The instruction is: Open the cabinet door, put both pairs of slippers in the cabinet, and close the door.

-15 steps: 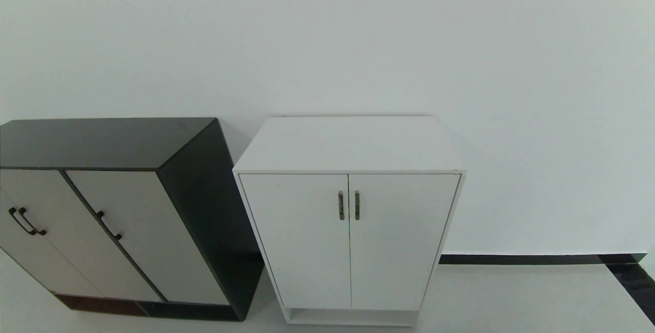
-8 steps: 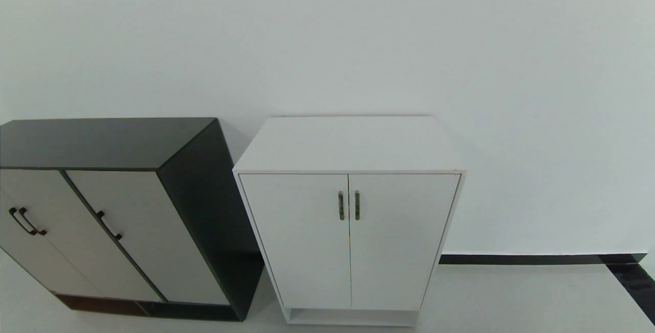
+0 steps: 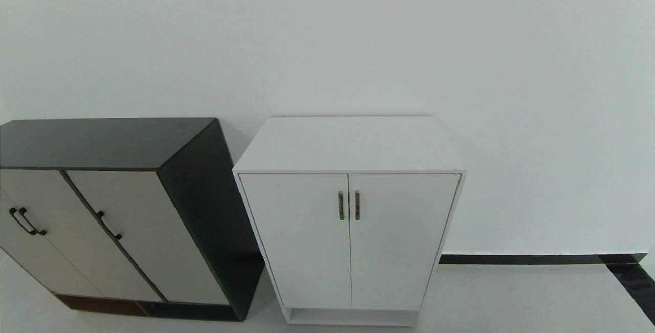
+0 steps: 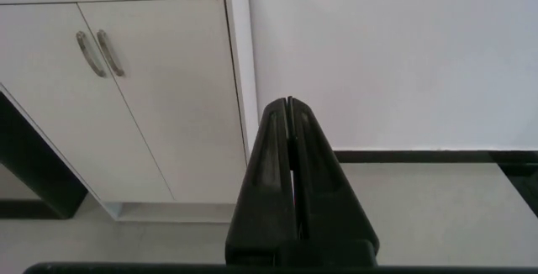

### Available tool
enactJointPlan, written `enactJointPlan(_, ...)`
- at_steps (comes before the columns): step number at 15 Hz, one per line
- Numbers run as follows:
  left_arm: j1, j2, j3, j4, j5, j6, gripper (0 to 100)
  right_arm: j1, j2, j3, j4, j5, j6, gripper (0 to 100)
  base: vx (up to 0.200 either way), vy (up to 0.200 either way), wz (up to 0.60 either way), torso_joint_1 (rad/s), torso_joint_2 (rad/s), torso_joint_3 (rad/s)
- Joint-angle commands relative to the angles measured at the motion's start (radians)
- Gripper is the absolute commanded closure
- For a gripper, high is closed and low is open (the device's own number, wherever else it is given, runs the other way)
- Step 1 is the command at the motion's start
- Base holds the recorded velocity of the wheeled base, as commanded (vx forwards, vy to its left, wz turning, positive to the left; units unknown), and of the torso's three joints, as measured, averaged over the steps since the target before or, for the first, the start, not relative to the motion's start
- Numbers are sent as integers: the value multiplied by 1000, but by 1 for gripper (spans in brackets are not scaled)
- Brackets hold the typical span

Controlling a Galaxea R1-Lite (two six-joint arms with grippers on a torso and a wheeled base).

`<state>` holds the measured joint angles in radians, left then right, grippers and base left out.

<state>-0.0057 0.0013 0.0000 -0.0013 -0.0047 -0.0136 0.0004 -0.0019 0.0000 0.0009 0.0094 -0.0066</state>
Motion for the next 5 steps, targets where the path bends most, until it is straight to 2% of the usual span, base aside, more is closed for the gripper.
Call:
enactJointPlan(1, 0, 0, 0, 0, 0, 0, 100, 1, 2, 0, 1, 0, 0, 100, 0, 0, 0, 0, 0, 0)
enactJointPlan(5, 0, 0, 0, 0, 0, 0, 100, 1, 2, 0, 1, -3, -1, 100, 0, 0, 0, 0, 0, 0)
